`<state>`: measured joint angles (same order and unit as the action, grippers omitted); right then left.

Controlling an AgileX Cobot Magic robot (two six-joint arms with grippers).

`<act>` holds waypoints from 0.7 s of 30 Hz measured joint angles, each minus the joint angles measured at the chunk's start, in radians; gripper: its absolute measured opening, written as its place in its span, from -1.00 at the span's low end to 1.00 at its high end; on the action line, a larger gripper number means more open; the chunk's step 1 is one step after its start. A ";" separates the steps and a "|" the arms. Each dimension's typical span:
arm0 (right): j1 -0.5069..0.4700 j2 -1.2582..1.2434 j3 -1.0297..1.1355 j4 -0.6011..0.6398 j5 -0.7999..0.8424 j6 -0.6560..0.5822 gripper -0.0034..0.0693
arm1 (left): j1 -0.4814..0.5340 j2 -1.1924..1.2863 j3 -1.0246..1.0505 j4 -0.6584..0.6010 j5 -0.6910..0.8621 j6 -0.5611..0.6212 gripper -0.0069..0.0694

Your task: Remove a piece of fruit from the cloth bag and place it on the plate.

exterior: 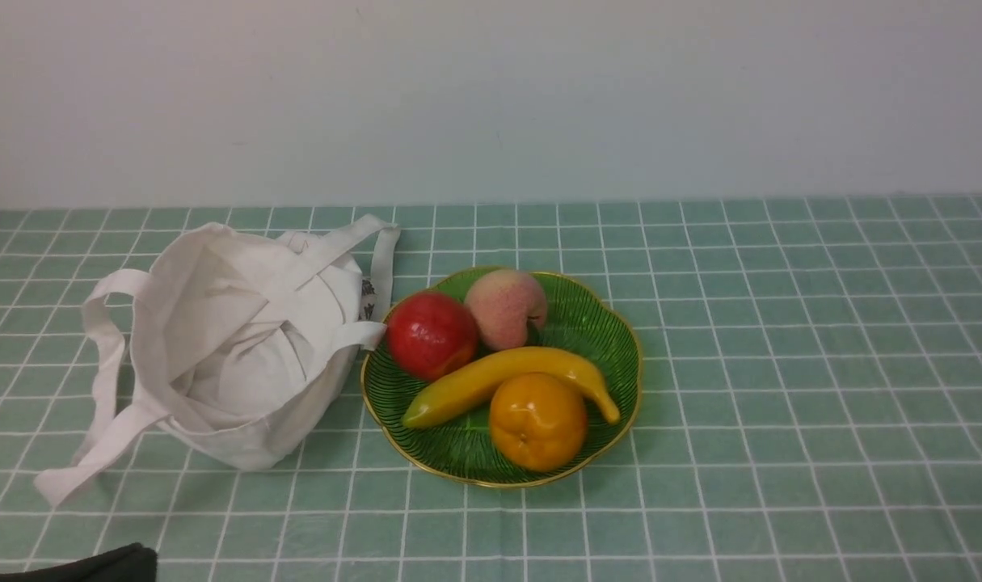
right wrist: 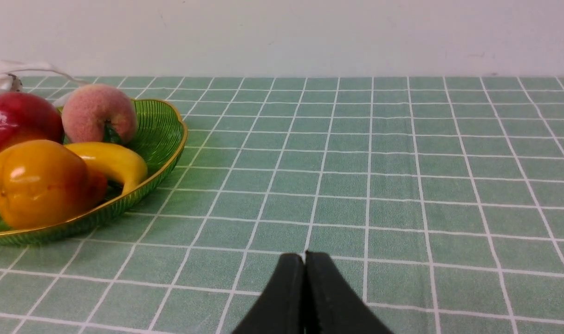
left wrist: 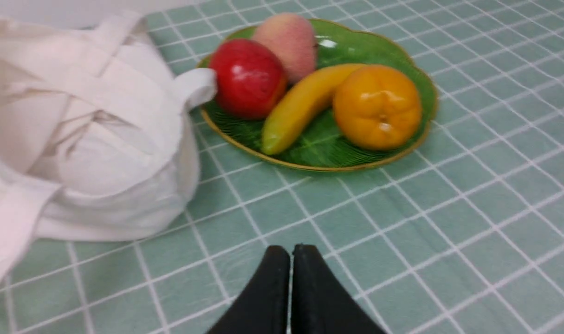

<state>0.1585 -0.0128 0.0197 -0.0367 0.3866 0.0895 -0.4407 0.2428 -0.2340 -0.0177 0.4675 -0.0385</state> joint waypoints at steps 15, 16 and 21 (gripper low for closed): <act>0.000 0.000 0.000 0.000 0.000 0.000 -0.95 | 0.293 -0.253 0.200 0.064 0.002 -0.036 -0.84; 0.000 0.000 0.000 0.000 0.000 0.000 -0.95 | 0.293 -0.253 0.200 0.064 0.002 -0.036 -0.84; 0.000 0.000 0.000 0.000 0.000 0.000 -0.95 | 0.299 -0.253 0.241 0.069 -0.005 -0.037 -0.84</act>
<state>0.1585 -0.0128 0.0197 -0.0367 0.3866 0.0895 -0.1417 -0.0106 0.0065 0.0511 0.4623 -0.0758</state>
